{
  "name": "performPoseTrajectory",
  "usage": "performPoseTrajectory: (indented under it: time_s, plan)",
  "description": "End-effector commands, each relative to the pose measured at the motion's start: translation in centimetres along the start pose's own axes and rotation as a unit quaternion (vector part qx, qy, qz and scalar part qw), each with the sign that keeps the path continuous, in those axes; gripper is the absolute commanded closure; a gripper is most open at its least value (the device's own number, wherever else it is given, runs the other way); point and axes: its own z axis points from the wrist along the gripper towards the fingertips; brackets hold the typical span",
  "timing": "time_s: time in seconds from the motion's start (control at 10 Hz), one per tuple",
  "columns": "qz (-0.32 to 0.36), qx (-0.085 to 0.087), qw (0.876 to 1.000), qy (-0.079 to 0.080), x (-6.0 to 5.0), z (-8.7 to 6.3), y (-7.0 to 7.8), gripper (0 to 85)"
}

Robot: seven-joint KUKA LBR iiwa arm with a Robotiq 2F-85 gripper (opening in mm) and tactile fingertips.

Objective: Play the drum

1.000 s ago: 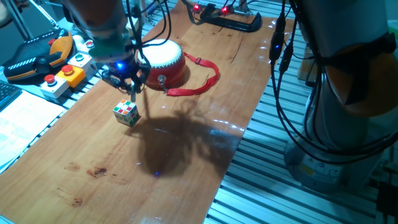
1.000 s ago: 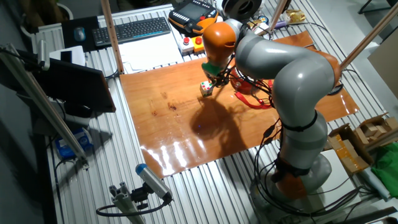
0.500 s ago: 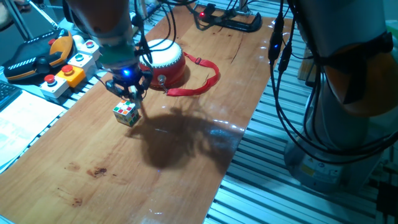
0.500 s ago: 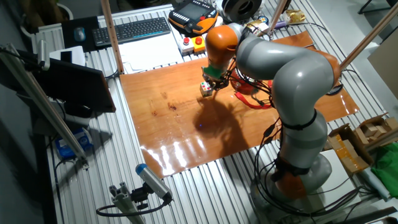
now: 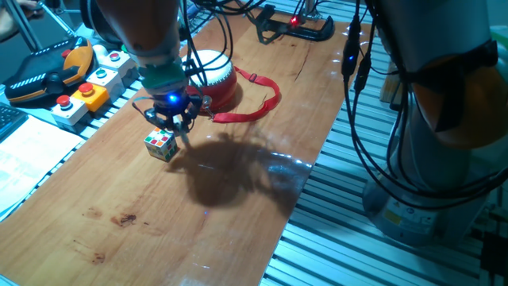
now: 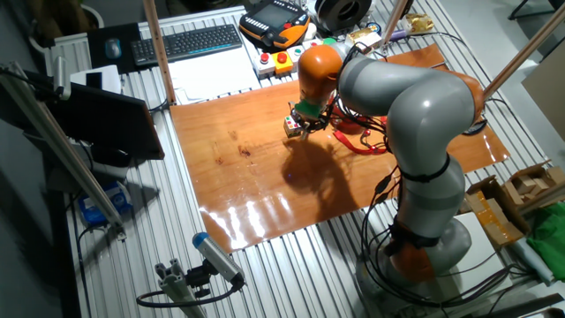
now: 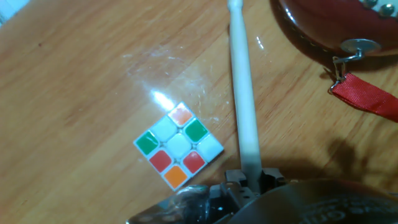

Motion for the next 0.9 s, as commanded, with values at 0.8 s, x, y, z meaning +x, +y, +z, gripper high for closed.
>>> performPoseTrajectory:
  time_s: [0.8]
  plan:
    - [-0.011, -0.005, 1.0, 0.006, 0.0, 2.2, -0.4, 84.3]
